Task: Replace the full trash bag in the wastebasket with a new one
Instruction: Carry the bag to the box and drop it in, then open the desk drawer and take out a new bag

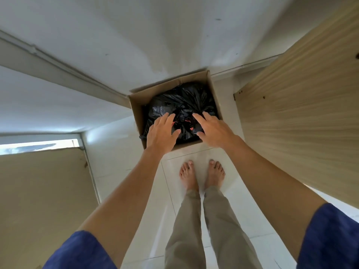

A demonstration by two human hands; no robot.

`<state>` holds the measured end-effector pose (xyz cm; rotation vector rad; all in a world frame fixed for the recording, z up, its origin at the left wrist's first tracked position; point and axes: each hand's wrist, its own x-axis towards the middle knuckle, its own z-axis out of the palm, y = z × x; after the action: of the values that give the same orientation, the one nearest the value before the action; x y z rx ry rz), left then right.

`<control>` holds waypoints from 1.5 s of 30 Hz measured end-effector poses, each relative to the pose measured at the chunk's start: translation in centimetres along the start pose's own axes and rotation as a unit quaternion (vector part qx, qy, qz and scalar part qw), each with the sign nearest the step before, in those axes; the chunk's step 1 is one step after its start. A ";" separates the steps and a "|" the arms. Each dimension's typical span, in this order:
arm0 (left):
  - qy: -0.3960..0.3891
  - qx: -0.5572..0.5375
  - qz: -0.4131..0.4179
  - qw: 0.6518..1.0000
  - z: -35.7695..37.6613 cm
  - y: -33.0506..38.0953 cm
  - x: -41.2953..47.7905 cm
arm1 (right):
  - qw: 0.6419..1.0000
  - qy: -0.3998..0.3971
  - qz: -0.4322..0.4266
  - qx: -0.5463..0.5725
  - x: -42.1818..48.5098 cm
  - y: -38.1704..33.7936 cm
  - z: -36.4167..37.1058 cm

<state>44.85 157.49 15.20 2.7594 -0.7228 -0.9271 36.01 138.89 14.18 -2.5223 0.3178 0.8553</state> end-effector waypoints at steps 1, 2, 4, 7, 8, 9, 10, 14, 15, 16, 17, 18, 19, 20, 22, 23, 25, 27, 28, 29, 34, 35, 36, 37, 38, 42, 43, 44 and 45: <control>0.002 0.013 0.018 1.000 -1.3 0.8 -0.4 | 1.000 0.012 0.005 0.001 -1.0 -0.1 -1.3; 0.006 0.025 0.035 0.999 -2.8 1.8 -0.9 | 1.000 0.025 0.010 0.002 -2.2 -0.1 -2.9; 0.021 0.039 0.064 0.997 -6.2 4.6 -1.6 | 0.998 0.062 0.013 0.009 -4.7 -0.1 -7.0; 0.060 0.055 0.111 0.991 -11.5 9.9 -2.9 | 0.993 0.119 0.000 0.022 -9.2 0.3 -14.6; 0.075 0.056 0.123 0.988 -13.3 12.0 -3.4 | 0.989 0.144 -0.002 0.022 -10.9 0.5 -17.2; 0.088 0.055 0.134 0.986 -14.9 14.2 -4.2 | 0.985 0.171 -0.001 0.018 -12.9 0.8 -19.7; 0.097 0.054 0.144 0.983 -16.5 16.5 -5.0 | 0.980 0.199 0.004 0.011 -15.0 1.0 -22.0; 0.120 0.055 0.200 0.971 -21.0 26.5 -9.8 | 0.956 0.291 0.047 0.003 -25.4 3.2 -28.4; 0.129 0.053 0.217 0.966 -21.7 29.1 -11.3 | 0.949 0.310 0.053 -0.001 -28.3 4.1 -29.3; 0.140 0.055 0.233 0.961 -22.1 31.6 -12.9 | 0.943 0.327 0.061 -0.005 -31.3 5.2 -30.1; 0.150 0.061 0.246 0.956 -22.2 34.1 -14.5 | 0.937 0.343 0.070 -0.006 -34.3 6.4 -30.6; 0.158 0.068 0.258 0.951 -22.1 36.5 -16.3 | 0.930 0.358 0.080 -0.008 -37.5 7.7 -30.8; 0.161 0.074 0.266 0.948 -21.7 39.0 -18.3 | 0.924 0.370 0.091 -0.011 -41.0 9.2 -30.8; 0.159 0.077 0.270 0.946 -21.1 41.4 -20.4 | 0.918 0.383 0.103 -0.016 -44.6 10.6 -30.6; 0.147 0.082 0.282 0.945 -19.5 46.3 -24.9 | 0.904 0.407 0.129 -0.027 -52.2 13.6 -29.4; 0.143 0.086 0.290 0.942 -18.5 48.7 -27.2 | 0.899 0.412 0.142 -0.040 -55.9 15.0 -28.5; 0.138 0.095 0.313 0.935 -16.5 53.4 -31.3 | 0.895 0.407 0.171 -0.065 -62.8 17.6 -26.6; 0.139 0.104 0.337 0.925 -14.7 58.2 -34.8 | 0.895 0.396 0.190 -0.072 -68.7 20.0 -24.9; 0.141 0.111 0.347 0.920 -13.8 60.5 -36.3 | 0.895 0.394 0.199 -0.066 -71.3 21.2 -24.2; 0.143 0.117 0.357 0.916 -13.0 62.9 -37.6 | 0.894 0.394 0.207 -0.056 -73.7 22.5 -23.6; 0.136 0.139 0.409 0.892 -9.2 74.4 -41.5 | 0.874 0.415 0.254 0.023 -82.0 29.6 -21.6; 0.135 0.141 0.416 0.888 -8.6 76.5 -41.8 | 0.870 0.415 0.265 0.034 -83.0 31.2 -21.3; 0.131 0.142 0.423 0.885 -8.1 78.5 -42.0 | 0.867 0.414 0.275 0.043 -83.8 32.8 -21.0; 0.127 0.139 0.429 0.884 -7.4 80.3 -42.0 | 0.865 0.411 0.283 0.051 -84.4 34.5 -20.9; 0.124 0.133 0.432 0.883 -6.7 82.1 -41.8 | 0.864 0.409 0.288 0.058 -84.9 36.1 -20.9; 0.105 0.113 0.433 0.888 -3.7 88.5 -40.1 | 0.863 0.396 0.304 0.079 -86.2 43.2 -21.9; 0.104 0.114 0.434 0.888 -2.9 90.0 -39.3 | 0.863 0.394 0.306 0.081 -86.4 45.1 -22.3; 0.101 0.114 0.433 0.888 -2.3 91.5 -38.5 | 0.864 0.391 0.307 0.081 -86.5 46.9 -22.8; 0.097 0.112 0.429 0.891 -1.9 93.0 -37.7 | 0.866 0.386 0.307 0.080 -86.6 48.7 -23.4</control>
<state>-17.16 94.40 62.67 2.2036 -1.8611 -0.3762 -36.69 91.19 67.64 -2.4954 1.4336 -0.0697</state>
